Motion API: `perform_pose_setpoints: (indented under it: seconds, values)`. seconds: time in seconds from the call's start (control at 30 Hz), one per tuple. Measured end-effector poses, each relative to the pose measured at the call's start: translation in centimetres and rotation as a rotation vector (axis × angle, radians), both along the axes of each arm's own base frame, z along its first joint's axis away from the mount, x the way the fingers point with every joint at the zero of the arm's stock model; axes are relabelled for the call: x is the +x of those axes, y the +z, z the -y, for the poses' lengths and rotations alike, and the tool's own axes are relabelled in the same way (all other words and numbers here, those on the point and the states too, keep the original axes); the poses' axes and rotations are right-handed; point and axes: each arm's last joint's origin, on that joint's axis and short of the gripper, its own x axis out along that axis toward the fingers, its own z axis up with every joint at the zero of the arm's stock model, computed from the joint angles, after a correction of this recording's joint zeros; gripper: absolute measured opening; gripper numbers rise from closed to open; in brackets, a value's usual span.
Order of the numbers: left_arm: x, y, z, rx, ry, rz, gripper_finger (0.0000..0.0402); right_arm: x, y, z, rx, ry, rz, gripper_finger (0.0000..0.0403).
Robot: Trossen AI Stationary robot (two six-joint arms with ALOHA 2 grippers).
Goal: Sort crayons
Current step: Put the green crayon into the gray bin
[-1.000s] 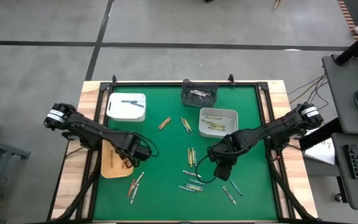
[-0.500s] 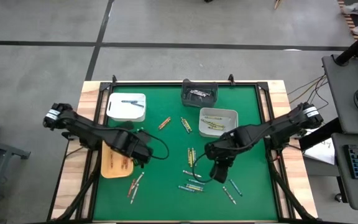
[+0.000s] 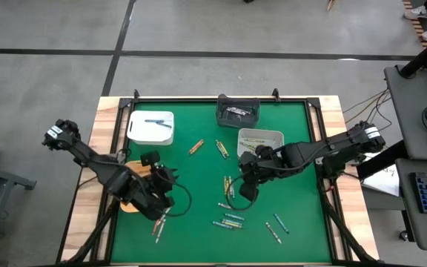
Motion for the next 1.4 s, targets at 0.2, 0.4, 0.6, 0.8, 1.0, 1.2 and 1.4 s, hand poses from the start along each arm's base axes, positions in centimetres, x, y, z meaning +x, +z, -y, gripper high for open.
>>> perform_pose_setpoints:
  seconds: [0.2, 0.4, 0.6, 0.8, 1.0, 1.2, 1.4]
  values:
    - [1.0, -2.2, 0.2, 0.066, -0.088, 0.183, 0.0075, 0.6, -0.4, 1.2, -0.149, -0.005, 0.003, 0.0079]
    - [4.0, -4.3, -0.8, 0.084, -0.262, 0.364, 0.0075, 1.3, -0.9, 1.7, -0.282, -0.011, 0.031, 0.0078]
    - [5.3, -6.1, -4.2, 0.059, -0.269, 0.432, 0.0075, 2.6, -1.8, 1.1, -0.328, 0.064, 0.169, 0.0075]
    - [5.4, -7.6, -6.6, 0.053, -0.174, 0.395, 0.0075, 2.9, -3.6, 1.1, -0.336, 0.077, 0.214, 0.0073]
    - [5.5, -8.9, -9.8, 0.041, -0.124, 0.326, 0.0075, 2.8, -4.7, 1.8, -0.361, 0.061, 0.186, 0.0073]
    - [5.6, -9.9, -12.0, -0.038, -0.11, 0.26, 0.0075, 3.0, -4.6, 2.6, -0.38, 0.055, 0.184, 0.0073]
    - [6.3, -11.7, -13.3, -0.044, -0.057, 0.196, 0.0075, 2.9, -5.3, 2.8, -0.386, 0.06, 0.176, 0.0073]
